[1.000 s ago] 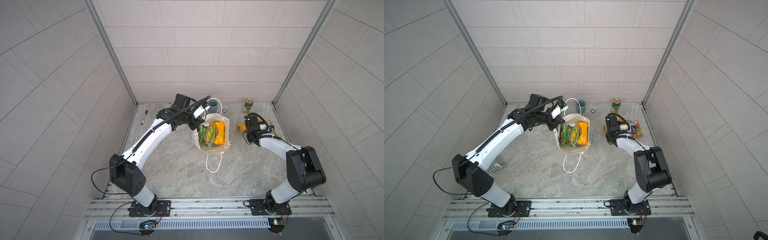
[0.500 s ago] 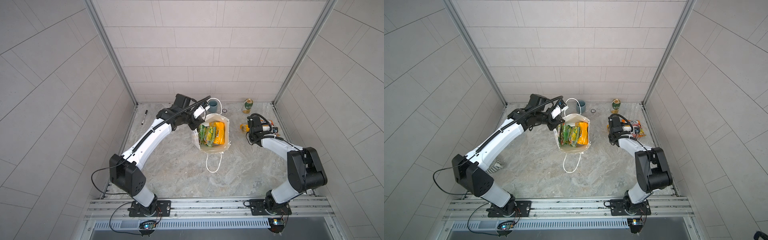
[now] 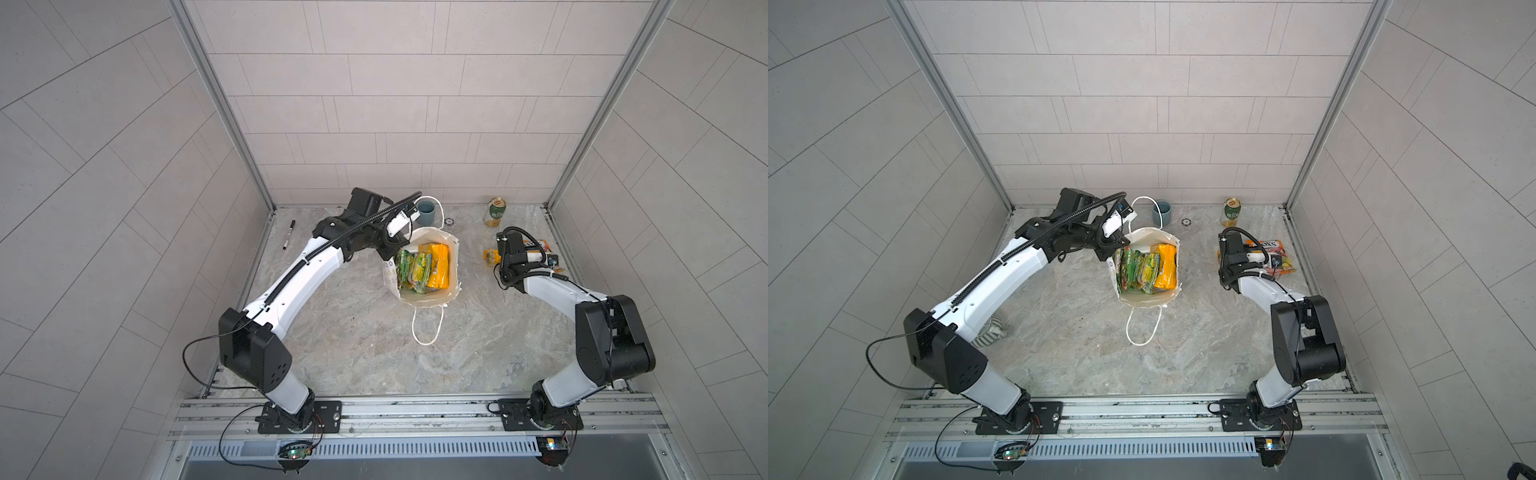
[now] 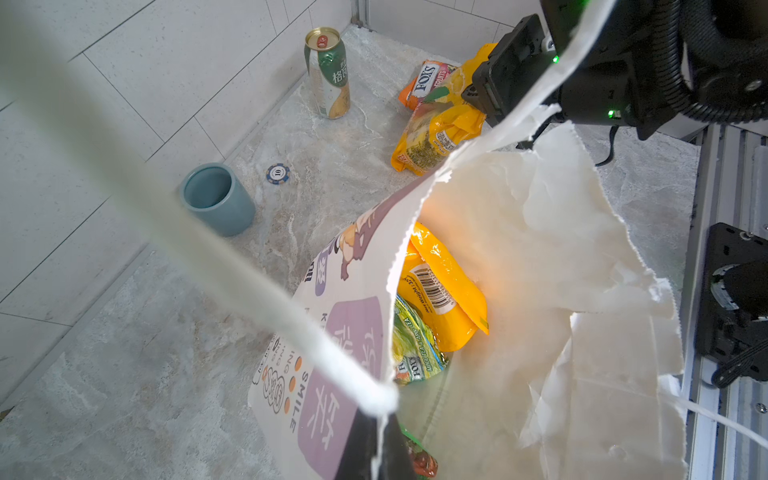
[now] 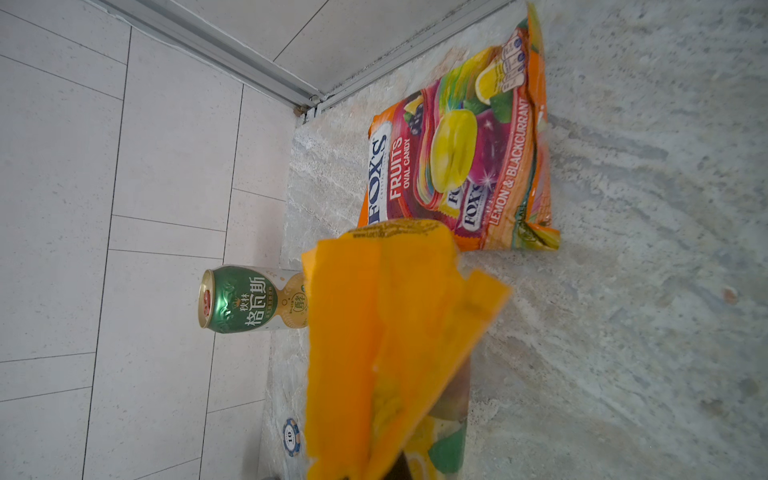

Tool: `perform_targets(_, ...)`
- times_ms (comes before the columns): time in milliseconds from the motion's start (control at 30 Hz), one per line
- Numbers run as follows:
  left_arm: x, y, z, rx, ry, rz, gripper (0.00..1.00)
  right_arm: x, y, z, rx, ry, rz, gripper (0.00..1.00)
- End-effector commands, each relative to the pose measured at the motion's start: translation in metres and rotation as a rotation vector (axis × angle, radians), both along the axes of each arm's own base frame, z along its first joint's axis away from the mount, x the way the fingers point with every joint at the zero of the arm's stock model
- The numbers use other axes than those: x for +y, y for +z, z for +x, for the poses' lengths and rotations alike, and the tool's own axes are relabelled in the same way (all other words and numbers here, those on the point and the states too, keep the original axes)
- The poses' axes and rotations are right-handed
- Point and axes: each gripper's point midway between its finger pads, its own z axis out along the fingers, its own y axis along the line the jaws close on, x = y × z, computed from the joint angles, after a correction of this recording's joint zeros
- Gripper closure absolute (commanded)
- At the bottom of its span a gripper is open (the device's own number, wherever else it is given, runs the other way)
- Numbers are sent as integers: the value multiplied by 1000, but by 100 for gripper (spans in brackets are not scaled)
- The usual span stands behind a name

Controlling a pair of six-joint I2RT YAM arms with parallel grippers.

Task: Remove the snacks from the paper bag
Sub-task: 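Hold the right gripper low beside the yellow pack near the can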

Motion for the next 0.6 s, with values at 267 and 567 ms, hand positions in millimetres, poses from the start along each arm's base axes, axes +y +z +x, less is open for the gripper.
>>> perform_targets(267,-8,26,-8,-73,-42,-44,100,-9,17,22,-74,-69,-23,100)
perform_targets(567,-8,26,-8,-73,-42,-41,100,-20,17,19,-70,-104,-41,100)
